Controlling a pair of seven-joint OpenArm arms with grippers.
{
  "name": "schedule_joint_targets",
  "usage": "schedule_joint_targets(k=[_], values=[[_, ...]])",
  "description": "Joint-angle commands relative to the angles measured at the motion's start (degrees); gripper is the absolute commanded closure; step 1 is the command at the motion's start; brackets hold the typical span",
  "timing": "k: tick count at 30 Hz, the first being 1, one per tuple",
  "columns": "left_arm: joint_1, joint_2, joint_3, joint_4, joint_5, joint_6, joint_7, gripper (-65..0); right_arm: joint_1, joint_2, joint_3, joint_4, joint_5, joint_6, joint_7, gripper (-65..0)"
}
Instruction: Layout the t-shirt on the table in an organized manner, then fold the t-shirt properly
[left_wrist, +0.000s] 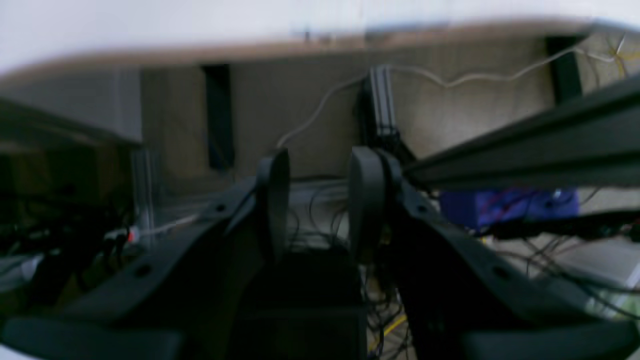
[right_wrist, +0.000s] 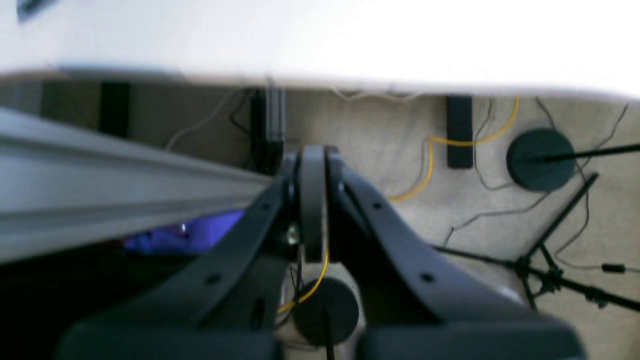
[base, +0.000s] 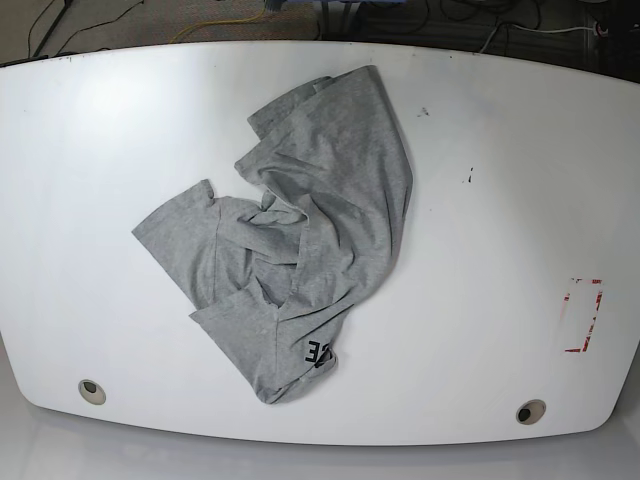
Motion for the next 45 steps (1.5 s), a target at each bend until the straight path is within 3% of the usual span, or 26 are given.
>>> schedule_joint_targets(k=[1, 22, 30, 33, 45], values=[[1.5, 0.1, -0.1, 1.5, -0.3, 0.1, -1.1, -18.1, -0.4, 0.0, 0.1, 1.3, -0.1, -0.3, 1.4, -0.5], [-6.1, 0.3, 0.6, 2.5, -0.2, 0.1, -1.1, -18.7, 14.3, 0.4, 0.2, 1.4, -0.6, -0.1, 1.1, -0.5], [-9.5, 0.3, 2.9, 3.3, -0.1, 0.1, -1.1, -33.2, 22.4, 0.5, 0.2, 1.4, -0.7, 0.0, 0.6, -0.6], [-9.9, 0.3, 3.4, 4.3, -0.1, 0.1, -1.2, -36.7, 25.6, 0.5, 0.1, 1.5, -0.7, 0.0, -1.6, -0.6], [-14.7, 0.3, 7.2, 4.5, -0.1, 0.1, -1.1, -36.7, 41.4, 2.6, 0.0, 1.6, -0.7, 0.1, -14.9, -0.8]])
